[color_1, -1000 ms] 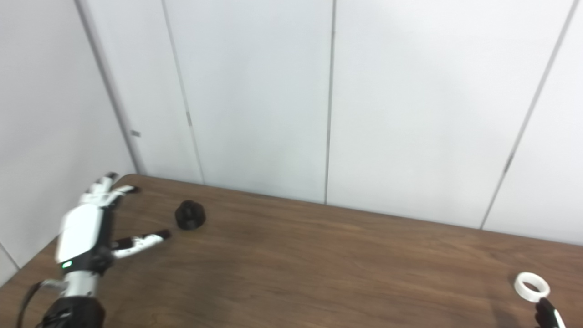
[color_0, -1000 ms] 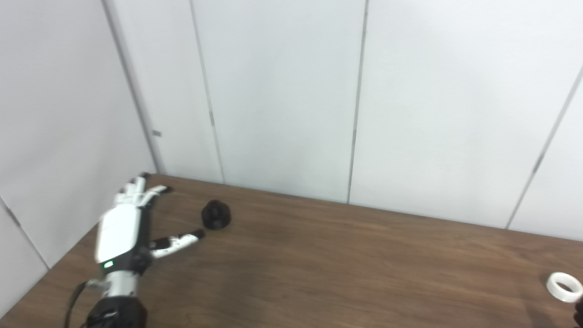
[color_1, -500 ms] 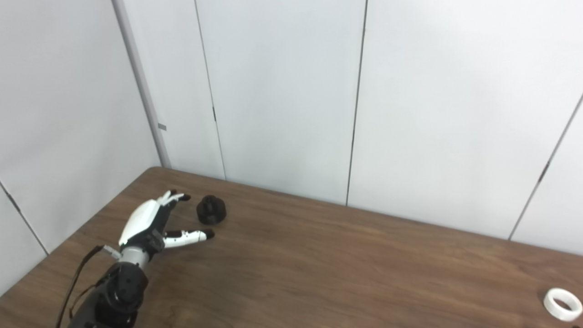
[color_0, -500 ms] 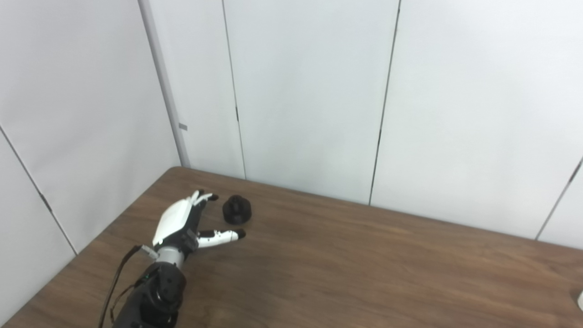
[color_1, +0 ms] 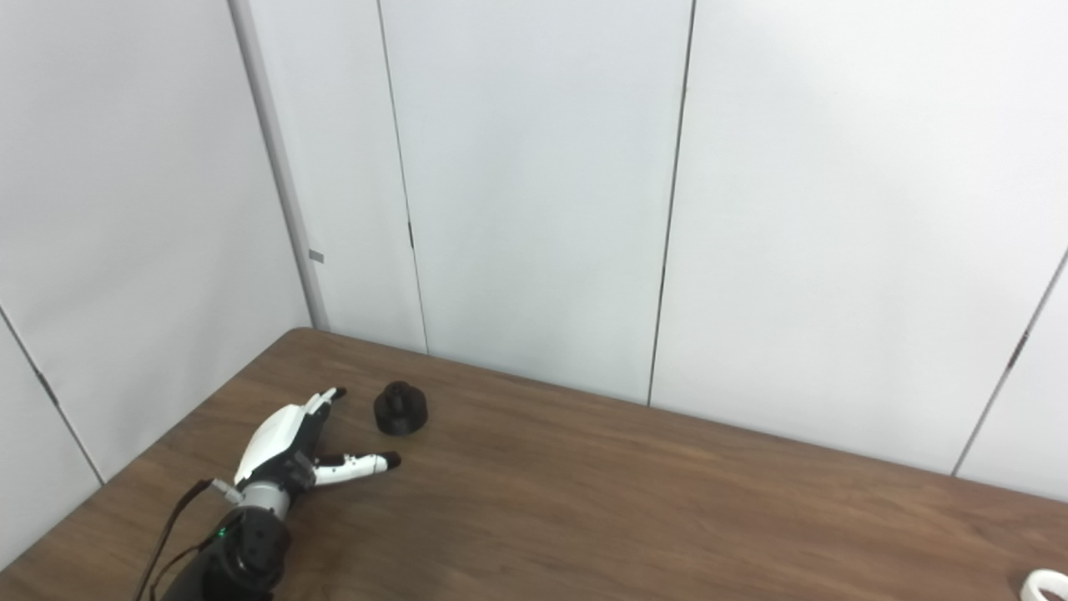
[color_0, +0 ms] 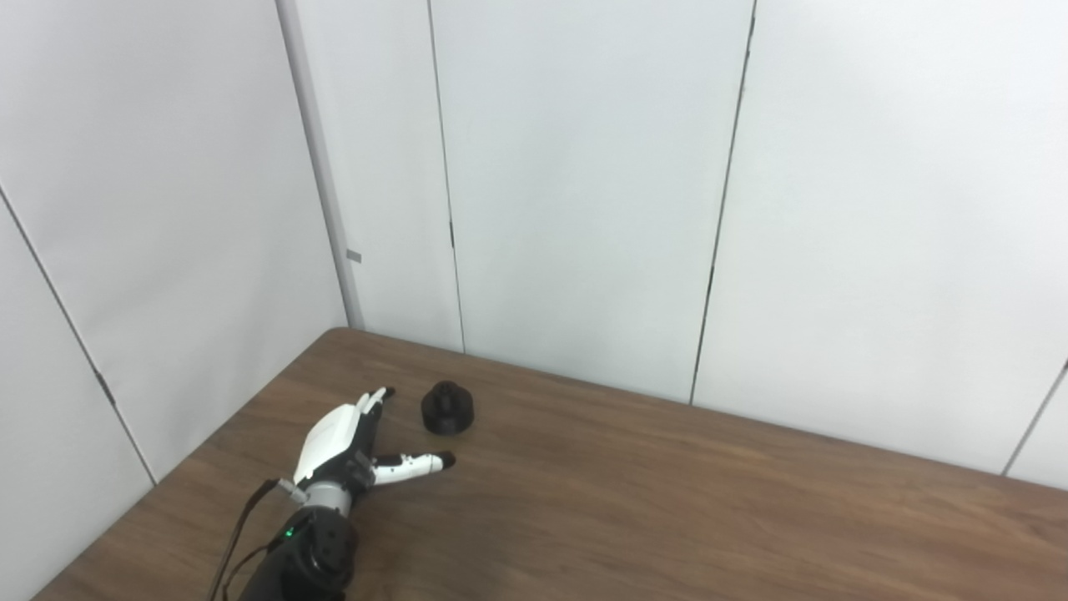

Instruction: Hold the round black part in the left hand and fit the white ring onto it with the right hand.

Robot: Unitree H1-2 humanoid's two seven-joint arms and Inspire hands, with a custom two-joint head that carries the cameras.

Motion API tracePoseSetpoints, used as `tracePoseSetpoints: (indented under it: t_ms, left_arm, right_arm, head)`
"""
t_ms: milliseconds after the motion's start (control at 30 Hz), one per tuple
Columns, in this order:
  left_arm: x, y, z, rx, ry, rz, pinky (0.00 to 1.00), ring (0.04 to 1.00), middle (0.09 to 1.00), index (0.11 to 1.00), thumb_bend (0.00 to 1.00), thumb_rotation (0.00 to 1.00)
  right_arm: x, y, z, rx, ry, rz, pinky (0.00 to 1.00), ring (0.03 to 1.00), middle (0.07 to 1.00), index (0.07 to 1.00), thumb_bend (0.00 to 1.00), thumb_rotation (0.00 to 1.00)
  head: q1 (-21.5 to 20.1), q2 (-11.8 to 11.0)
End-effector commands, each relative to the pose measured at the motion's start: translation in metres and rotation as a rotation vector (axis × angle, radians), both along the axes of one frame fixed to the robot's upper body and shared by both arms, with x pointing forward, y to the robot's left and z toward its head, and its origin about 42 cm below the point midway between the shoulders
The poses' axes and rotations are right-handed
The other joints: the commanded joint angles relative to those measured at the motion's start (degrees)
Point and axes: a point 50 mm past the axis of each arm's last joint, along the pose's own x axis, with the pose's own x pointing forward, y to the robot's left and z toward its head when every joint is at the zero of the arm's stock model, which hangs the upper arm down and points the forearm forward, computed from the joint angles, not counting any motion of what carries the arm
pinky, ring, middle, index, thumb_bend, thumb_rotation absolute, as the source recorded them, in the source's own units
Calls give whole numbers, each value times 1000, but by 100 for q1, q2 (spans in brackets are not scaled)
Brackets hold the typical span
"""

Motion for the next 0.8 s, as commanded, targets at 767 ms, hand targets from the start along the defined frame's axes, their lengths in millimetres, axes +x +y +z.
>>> tracePoseSetpoints:
  t_ms: [767]
  left_arm:
    - [28, 15, 13, 86, 69, 31, 1000, 1000, 1000, 933, 1000, 455]
  right_arm:
    - [-40, -16, -5, 4, 60, -17, 957, 983, 998, 958, 627, 785]
  head:
    - [-18, 375]
